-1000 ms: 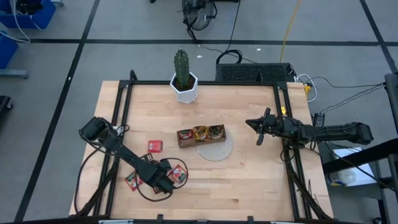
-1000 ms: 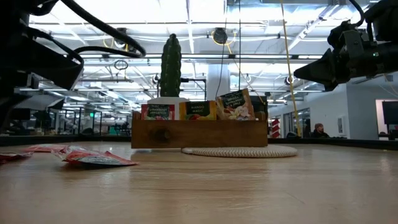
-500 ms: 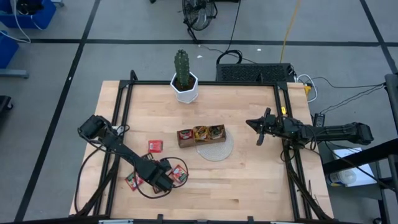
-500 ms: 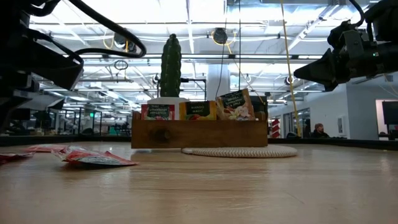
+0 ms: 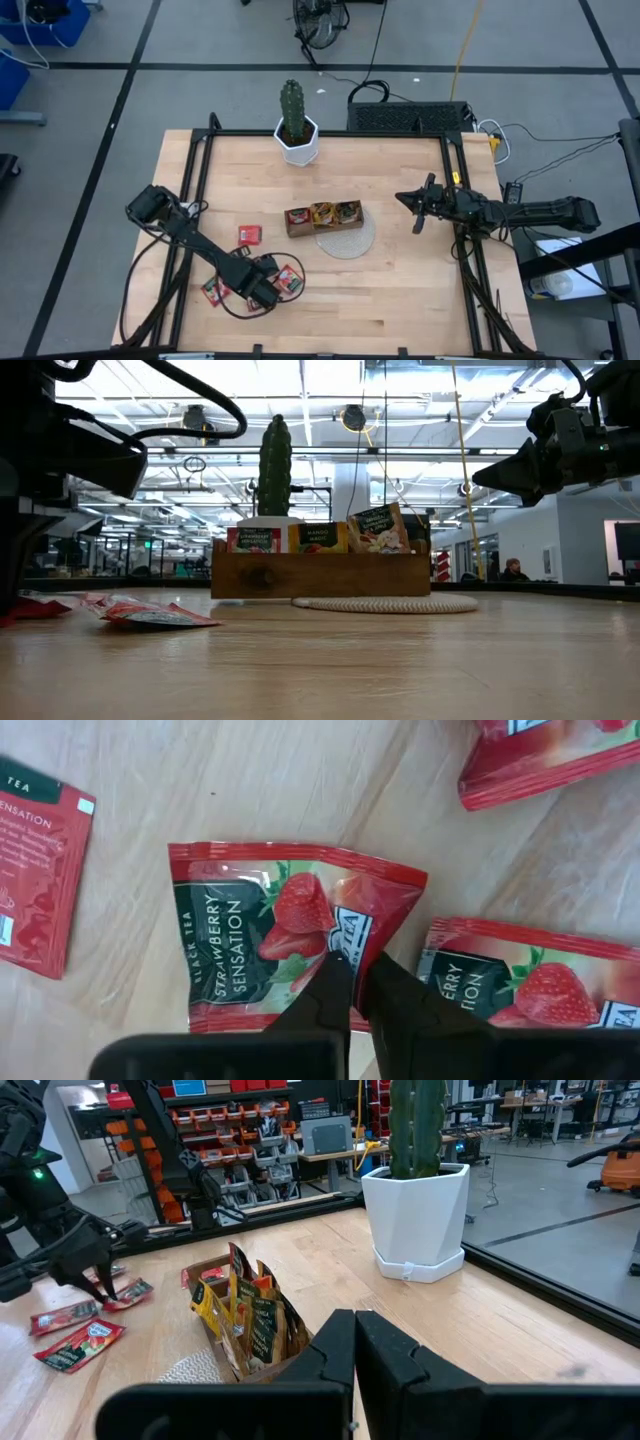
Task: Pick & Place Tea
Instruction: Put the red tea bag into the left section of the wooden organizer
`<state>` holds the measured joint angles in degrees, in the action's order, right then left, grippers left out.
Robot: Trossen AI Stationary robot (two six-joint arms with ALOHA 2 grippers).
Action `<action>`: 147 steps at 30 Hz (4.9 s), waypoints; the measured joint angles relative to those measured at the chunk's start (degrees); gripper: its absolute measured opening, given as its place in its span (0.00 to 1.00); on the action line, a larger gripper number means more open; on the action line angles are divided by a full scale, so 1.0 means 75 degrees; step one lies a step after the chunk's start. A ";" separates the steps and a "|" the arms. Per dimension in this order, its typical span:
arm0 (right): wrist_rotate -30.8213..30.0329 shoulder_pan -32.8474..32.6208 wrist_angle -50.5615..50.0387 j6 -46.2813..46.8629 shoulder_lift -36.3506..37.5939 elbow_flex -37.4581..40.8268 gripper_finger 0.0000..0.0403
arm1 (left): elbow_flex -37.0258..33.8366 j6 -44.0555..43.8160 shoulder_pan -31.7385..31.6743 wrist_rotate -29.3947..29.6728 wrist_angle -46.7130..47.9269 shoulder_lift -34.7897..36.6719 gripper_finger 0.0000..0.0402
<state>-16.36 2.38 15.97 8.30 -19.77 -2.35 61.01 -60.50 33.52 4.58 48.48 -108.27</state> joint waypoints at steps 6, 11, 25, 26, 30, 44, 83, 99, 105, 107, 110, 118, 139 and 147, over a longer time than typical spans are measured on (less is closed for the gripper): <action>0.0003 -0.0001 0.0000 -0.0001 0.0000 0.0000 0.00 | 0.0666 0.0110 0.0006 0.0392 0.1709 -0.0166 0.04; 0.0003 0.0002 0.0000 0.0000 -0.0002 0.0000 0.00 | 0.1904 0.0074 -0.0014 0.1070 0.3742 -0.0103 0.04; 0.0001 0.0001 0.0000 0.0000 0.0000 0.0000 0.00 | 0.3156 0.2201 -0.1028 0.3690 0.3989 -0.0122 0.04; 0.0000 0.0002 0.0000 0.0001 -0.0001 0.0000 0.00 | 0.3158 0.2512 -0.1168 0.3797 0.3731 -0.0122 0.04; 0.0001 0.0000 0.0001 0.0001 -0.0003 0.0000 0.00 | 0.3160 0.3740 -0.1653 0.4224 0.2811 -0.0122 0.04; 0.0000 0.0000 0.0000 0.0000 -0.0001 0.0000 0.00 | 0.2571 0.4850 -0.2711 0.4214 0.1651 -0.0117 0.04; 0.0003 -0.0001 0.0003 -0.0001 -0.0003 0.0000 0.00 | 0.2768 0.5425 -0.2771 0.4181 0.1420 -0.0108 0.41; 0.0001 0.0002 0.0002 0.0000 0.0000 0.0000 0.00 | 0.2547 0.6800 -0.3749 0.1809 0.0954 -0.0099 0.01; 0.0001 0.0000 0.0000 -0.0001 0.0000 0.0000 0.00 | 0.2547 0.7275 -0.3881 0.0949 0.0097 -0.0099 0.01; 0.0000 0.0000 0.0001 0.0001 -0.0002 0.0000 0.00 | 0.2547 0.7349 -0.3878 0.0599 -0.0003 -0.0099 0.00; 0.0001 0.0000 0.0000 -0.0001 -0.0001 0.0000 0.00 | 0.2547 0.7346 -0.3867 0.0507 0.0153 -0.0099 0.00; 0.0001 -0.0001 0.0000 0.0002 -0.0002 0.0000 0.00 | 0.2485 0.7204 -0.3879 0.0548 0.0105 -0.0109 0.00; 0.0002 0.0000 0.0002 0.0002 -0.0003 0.0000 0.00 | 0.1684 0.6470 -0.4019 0.1517 -0.0561 -0.0181 0.00; 0.0000 -0.0001 0.0000 0.0002 0.0000 0.0000 0.00 | 0.1676 0.6178 -0.3958 0.2664 -0.0302 -0.0189 0.00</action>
<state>-16.36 2.37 15.97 8.32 -19.77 -2.35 73.58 -14.17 3.84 24.56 46.22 -109.69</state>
